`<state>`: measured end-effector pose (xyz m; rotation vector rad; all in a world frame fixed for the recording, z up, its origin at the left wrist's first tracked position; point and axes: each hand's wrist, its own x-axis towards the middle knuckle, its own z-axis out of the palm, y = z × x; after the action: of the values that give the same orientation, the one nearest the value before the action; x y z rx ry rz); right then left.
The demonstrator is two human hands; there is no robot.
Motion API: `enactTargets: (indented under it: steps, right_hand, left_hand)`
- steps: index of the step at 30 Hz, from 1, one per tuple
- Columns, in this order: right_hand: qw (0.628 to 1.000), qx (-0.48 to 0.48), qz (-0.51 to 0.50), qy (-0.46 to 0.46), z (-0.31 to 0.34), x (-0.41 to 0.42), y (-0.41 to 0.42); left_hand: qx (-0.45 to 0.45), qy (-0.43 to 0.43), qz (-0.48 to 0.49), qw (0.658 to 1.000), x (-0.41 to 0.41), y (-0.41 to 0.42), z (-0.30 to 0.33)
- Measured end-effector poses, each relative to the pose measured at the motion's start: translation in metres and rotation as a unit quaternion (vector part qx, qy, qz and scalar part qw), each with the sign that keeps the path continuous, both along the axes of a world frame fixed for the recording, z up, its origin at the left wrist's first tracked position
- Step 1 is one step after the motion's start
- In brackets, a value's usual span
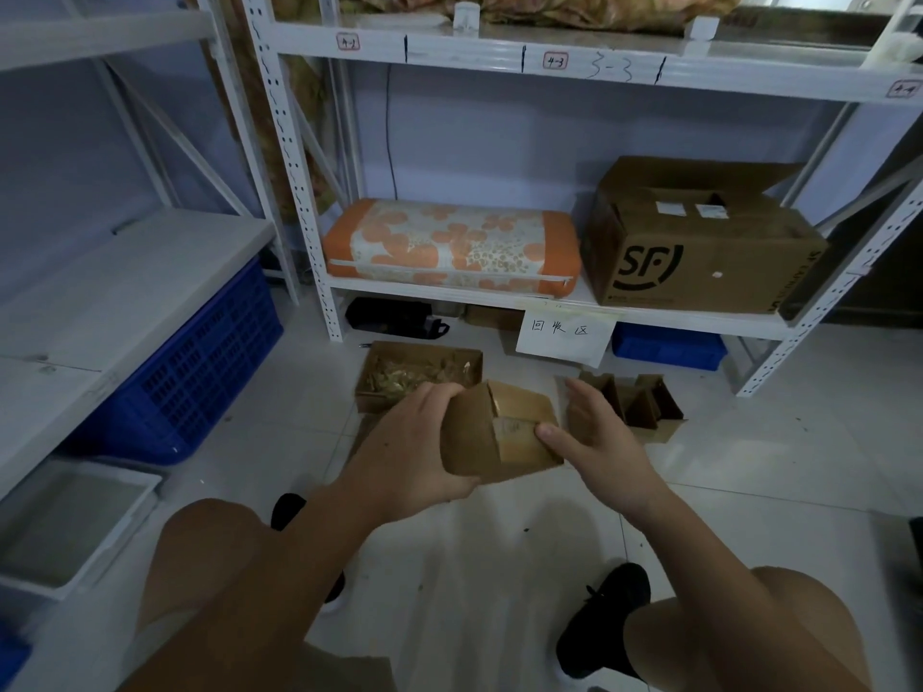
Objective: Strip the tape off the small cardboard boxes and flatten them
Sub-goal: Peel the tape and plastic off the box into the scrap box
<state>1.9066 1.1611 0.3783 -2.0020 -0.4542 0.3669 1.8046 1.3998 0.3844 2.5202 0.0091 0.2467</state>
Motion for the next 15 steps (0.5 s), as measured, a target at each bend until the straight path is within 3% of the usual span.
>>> enactTargets:
  steps: [2,4,9,15]
  right_hand:
    - [0.994,-0.031,-0.017,-0.099,0.006,-0.009,0.01]
    - [0.99,-0.052,0.003,-0.128,0.01,-0.019,0.02]
    - [0.999,0.032,0.012,-0.04,0.008,-0.035,0.043]
    - [0.992,0.115,-0.039,0.027,0.008,-0.017,0.036]
  left_hand:
    - [-0.016,0.011,0.058,0.998,0.001,-0.007,-0.005]
    - [-0.031,0.002,0.114,0.993,0.002,-0.018,-0.008]
    - [-0.055,-0.026,0.2,0.978,0.007,-0.048,-0.005]
    - [-0.074,-0.025,0.102,0.992,0.002,-0.055,-0.007]
